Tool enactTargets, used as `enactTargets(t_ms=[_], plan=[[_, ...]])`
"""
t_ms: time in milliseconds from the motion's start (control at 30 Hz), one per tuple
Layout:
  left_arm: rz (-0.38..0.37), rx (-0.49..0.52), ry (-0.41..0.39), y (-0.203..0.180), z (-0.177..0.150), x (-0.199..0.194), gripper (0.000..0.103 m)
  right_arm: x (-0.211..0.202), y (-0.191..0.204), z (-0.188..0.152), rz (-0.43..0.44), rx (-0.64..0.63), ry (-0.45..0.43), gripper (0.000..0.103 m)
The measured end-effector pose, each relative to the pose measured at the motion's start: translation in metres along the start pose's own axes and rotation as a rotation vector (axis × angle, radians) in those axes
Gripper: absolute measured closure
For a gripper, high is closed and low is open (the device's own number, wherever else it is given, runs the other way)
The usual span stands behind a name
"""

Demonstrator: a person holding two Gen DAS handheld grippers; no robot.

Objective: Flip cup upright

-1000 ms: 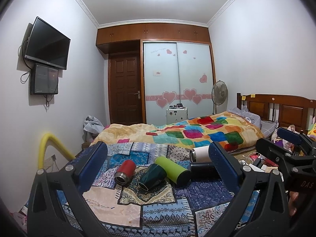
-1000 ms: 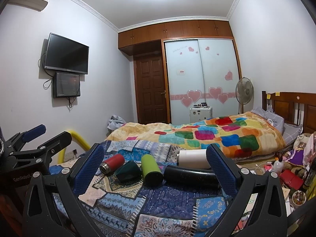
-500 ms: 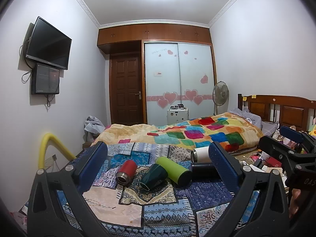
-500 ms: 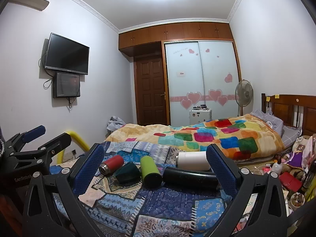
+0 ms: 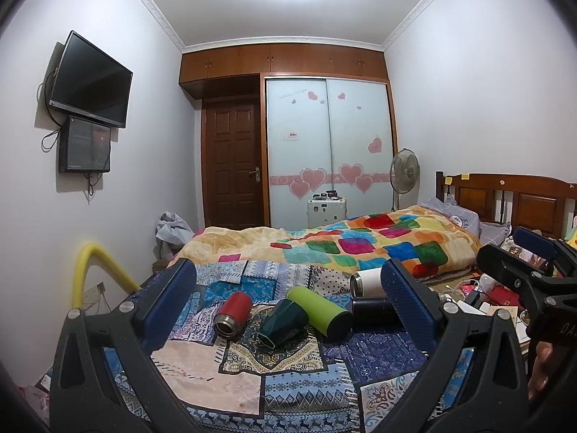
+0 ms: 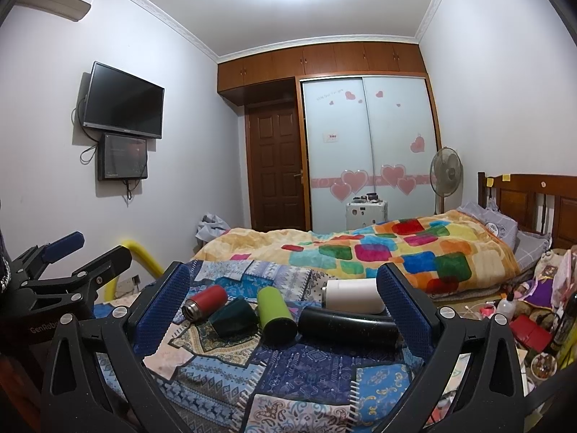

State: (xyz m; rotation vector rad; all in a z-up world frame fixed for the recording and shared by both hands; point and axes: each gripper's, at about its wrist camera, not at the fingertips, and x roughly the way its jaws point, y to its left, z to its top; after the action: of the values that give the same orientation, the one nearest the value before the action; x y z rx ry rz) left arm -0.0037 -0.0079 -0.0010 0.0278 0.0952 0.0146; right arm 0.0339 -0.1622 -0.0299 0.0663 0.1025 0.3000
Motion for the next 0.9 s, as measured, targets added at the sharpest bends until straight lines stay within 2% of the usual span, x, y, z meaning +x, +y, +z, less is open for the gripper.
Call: enactTargets(t_ms=[700,900], plan=[[-0.006,-0.004,0.019,0.004,-0.006,0.010,0.000,0.012,0.002,-0.008,0.012,0.015,0.023,0.000],[-0.022,-0.016,0.095,0.017,-0.022,0.053,0.000,0.036,-0.002,-0.025,0.020,0.036,0.076,0.000]])
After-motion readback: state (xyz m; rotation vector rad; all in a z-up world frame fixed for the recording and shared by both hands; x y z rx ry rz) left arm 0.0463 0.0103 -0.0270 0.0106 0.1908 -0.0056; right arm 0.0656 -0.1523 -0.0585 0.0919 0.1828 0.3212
